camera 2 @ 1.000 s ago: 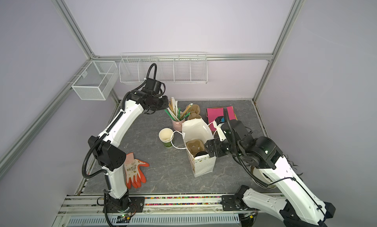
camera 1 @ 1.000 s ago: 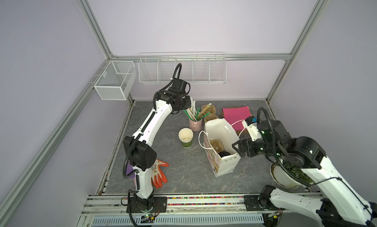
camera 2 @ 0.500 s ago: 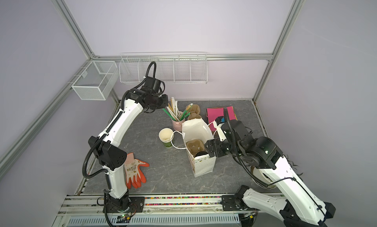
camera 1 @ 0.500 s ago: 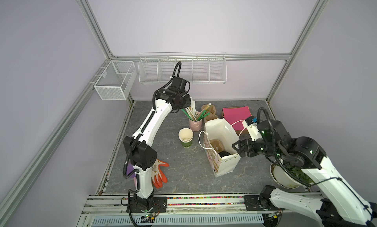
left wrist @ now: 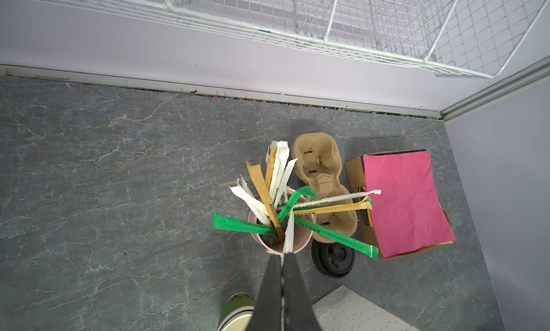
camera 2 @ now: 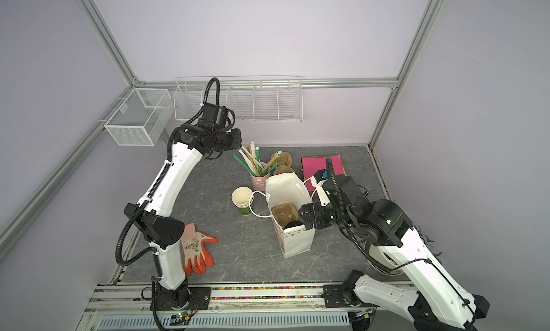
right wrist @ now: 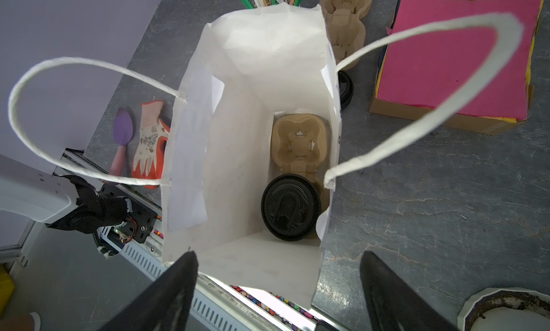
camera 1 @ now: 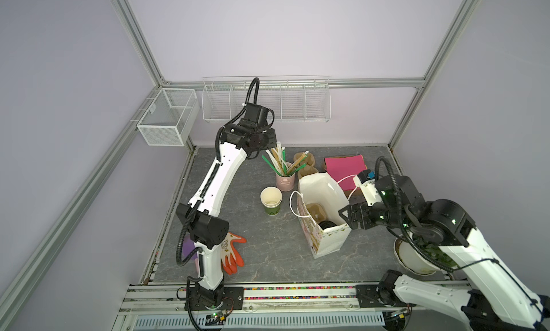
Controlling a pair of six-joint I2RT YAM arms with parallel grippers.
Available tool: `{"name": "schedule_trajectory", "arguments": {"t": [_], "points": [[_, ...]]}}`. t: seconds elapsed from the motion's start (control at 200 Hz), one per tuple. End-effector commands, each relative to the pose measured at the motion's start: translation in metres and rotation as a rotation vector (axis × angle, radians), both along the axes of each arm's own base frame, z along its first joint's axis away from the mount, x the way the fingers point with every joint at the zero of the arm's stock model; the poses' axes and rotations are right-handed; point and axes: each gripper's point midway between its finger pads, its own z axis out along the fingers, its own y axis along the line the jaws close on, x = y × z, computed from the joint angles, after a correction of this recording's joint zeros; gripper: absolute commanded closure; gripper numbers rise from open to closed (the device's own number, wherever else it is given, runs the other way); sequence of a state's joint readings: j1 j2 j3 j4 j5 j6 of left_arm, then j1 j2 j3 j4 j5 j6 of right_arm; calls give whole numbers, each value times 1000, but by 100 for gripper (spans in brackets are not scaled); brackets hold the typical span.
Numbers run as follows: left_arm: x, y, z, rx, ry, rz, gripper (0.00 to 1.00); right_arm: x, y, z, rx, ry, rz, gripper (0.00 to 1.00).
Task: Pack a coffee takeout order
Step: Pick up the straw from the storage cup, then place the straw in the takeout bag.
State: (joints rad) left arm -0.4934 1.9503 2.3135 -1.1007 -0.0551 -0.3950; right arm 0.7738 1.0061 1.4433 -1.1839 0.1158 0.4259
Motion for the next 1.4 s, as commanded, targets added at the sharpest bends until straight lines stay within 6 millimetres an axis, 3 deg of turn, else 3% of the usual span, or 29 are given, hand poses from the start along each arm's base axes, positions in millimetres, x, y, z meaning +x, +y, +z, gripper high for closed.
{"name": "schedule_trajectory", "arguments": {"t": [0.0,0.15,0.32,0.51,0.765,0.935,1.164,1.399], "points": [[-15,8,22,20,-33,-15,100,3,-2,2,5,-9,-22,12],[-24,11,43,9,-64,-30,100,4,-3,7,7,-19,-27,12],[-46,17,89,-58,-143,-47,100,7,-8,10,-13,-29,-55,12],[-87,19,144,-135,-262,-87,100,10,-12,19,-12,-54,-79,12],[-154,-7,184,-173,-350,-207,100,18,-27,34,-18,-104,-166,12],[-184,-39,180,-182,-333,-300,100,25,-46,45,-11,-141,-264,12],[-205,-77,148,-95,-271,-378,100,29,-70,69,35,-214,-379,12],[-223,-98,110,-5,-189,-449,100,32,-81,69,24,-211,-426,12]]}}
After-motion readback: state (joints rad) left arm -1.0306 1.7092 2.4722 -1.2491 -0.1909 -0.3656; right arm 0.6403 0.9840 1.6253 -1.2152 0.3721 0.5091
